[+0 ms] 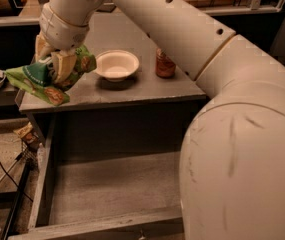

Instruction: Pick green rice chip bag from top drawer and place on counter

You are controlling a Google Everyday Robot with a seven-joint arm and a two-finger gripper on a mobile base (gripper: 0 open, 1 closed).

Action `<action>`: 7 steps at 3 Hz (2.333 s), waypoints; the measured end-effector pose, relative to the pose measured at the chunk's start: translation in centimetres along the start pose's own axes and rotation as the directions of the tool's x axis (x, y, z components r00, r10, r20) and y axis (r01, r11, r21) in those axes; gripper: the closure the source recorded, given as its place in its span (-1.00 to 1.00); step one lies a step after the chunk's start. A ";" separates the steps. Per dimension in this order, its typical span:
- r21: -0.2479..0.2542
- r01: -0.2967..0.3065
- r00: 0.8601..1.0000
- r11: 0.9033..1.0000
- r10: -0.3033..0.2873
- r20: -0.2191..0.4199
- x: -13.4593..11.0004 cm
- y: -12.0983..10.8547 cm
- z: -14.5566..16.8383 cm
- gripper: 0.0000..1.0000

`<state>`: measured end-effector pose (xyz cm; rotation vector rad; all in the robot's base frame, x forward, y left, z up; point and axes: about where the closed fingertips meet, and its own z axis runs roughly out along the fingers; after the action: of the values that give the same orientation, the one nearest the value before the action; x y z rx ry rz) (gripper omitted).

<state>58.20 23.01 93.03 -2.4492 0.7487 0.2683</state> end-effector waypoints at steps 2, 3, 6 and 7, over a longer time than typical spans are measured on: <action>-0.007 0.074 0.997 0.997 -0.073 0.029 0.8 -3.1 0.6 1.00; -0.013 0.068 0.997 0.998 -0.067 0.038 2.6 -3.8 1.7 1.00; -0.011 0.075 0.992 0.997 -0.074 0.105 5.4 -6.3 5.4 1.00; -0.011 0.075 0.992 0.997 -0.073 0.105 5.4 -6.3 5.4 0.62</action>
Offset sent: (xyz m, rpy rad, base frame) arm 0.0386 0.0275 0.0100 0.0082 -0.0220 0.1131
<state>66.03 27.97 89.58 -2.4497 0.6113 0.3715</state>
